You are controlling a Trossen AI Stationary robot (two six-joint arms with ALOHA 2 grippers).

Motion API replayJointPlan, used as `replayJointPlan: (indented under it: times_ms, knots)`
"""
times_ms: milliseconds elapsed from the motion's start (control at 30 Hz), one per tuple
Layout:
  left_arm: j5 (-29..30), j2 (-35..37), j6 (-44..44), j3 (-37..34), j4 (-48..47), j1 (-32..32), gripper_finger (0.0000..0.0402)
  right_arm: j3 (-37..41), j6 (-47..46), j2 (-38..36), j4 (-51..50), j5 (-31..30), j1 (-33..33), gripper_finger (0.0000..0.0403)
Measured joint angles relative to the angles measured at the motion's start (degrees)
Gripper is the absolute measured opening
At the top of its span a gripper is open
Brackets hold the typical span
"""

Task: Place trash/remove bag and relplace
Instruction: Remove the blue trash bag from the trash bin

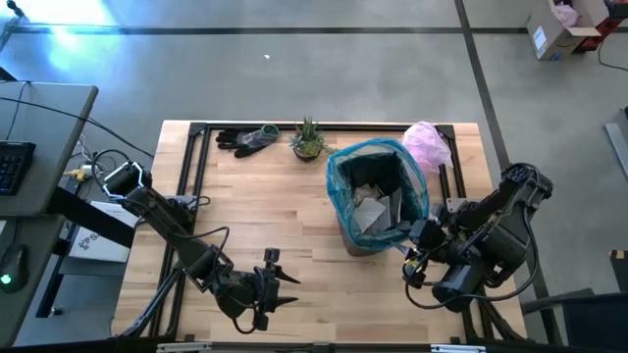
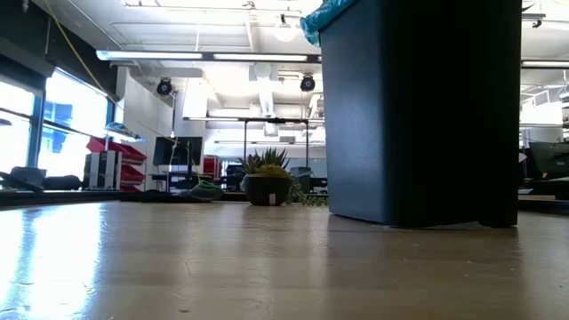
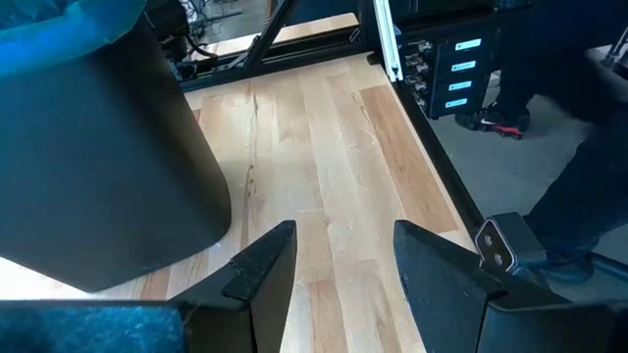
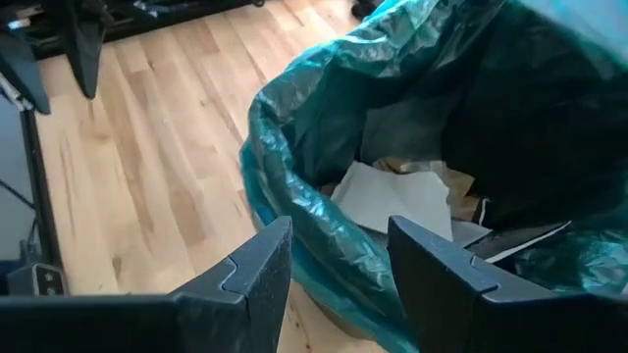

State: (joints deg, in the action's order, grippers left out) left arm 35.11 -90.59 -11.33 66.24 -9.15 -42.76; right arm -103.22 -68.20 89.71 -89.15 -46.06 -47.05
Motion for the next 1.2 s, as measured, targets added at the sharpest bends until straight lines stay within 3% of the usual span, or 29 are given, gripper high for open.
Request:
replayJointPlan:
  times_ms: [600, 1200]
  knots:
    - [0.01, 0.00, 0.00, 0.00, -0.01, 0.00, 0.0158, 0.00, 0.10, -0.09, -0.65, -3.96, -7.76, 0.0156]
    - [0.49, 0.00, 0.00, 0.00, 0.41, 0.10, 0.0158, 0.00, -2.43, -0.11, -0.65, -1.80, -8.13, 0.0156]
